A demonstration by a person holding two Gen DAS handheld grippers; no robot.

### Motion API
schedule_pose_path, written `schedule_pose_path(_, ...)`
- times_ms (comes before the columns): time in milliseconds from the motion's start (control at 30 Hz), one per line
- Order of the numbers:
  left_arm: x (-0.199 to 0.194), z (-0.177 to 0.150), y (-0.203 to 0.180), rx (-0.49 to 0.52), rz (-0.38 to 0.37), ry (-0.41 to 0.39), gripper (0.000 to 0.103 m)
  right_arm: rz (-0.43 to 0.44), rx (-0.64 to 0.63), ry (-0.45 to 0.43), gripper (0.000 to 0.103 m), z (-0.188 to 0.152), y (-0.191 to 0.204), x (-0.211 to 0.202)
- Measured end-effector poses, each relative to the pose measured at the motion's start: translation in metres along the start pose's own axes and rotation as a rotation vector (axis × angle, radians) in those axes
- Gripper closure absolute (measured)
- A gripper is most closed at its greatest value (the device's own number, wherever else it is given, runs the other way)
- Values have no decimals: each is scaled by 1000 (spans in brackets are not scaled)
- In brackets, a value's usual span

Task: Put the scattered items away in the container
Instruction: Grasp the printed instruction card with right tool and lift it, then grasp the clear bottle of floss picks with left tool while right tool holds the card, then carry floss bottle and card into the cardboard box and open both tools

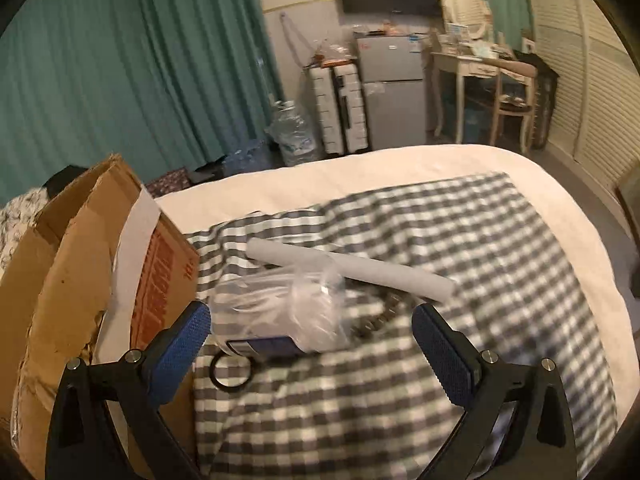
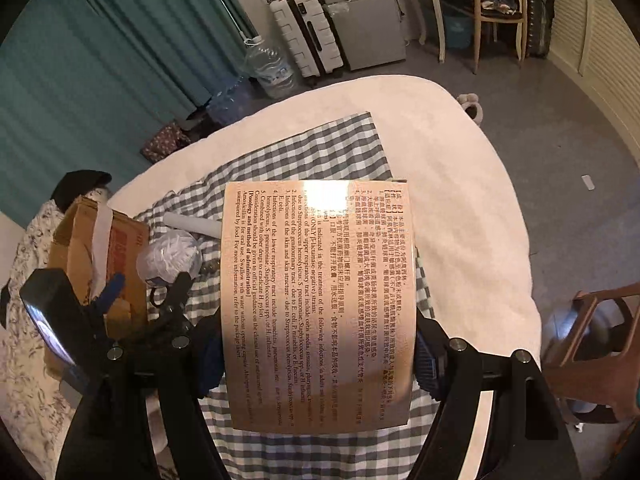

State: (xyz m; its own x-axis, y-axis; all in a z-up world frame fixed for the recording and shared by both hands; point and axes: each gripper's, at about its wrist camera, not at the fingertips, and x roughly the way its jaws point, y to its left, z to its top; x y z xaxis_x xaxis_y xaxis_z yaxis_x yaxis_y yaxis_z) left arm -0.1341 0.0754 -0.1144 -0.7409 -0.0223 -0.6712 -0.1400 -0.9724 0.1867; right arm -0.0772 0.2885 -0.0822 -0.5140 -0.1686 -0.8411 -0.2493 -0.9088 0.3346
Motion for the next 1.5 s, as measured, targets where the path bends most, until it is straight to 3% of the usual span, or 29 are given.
schedule_pose_path(167,41,5,21,-119,33,78,0,19,13,6,29,-1,-5,2)
schedule_pose_path(267,60,7,21,-132,31,130,0,24,12,1,29,0,-4,-1)
schedule_pose_path(433,66,9,33,-227,-41,127,2,26,0,1,29,-1,1,0)
schedule_pose_path(500,61,9,33,-221,-55,119,2,26,-7,4,29,-2,3,1)
schedule_pose_path(767,-13,22,7,-60,-62,6,2,37,-30,-8,29,-2,12,-2)
schedule_pose_path(967,-80,40,13,-32,-54,-37,2,58,-50,-49,29,-4,20,-23)
schedule_pose_path(1233,-148,45,66,-57,-4,-71,2,113,-134,-110,29,-20,52,-65)
schedule_pose_path(1433,-170,33,122,-102,73,-74,2,134,-220,-126,29,-39,97,-84)
schedule_pose_path(1500,-178,28,139,-116,131,-76,2,143,-249,-131,29,-47,112,-89)
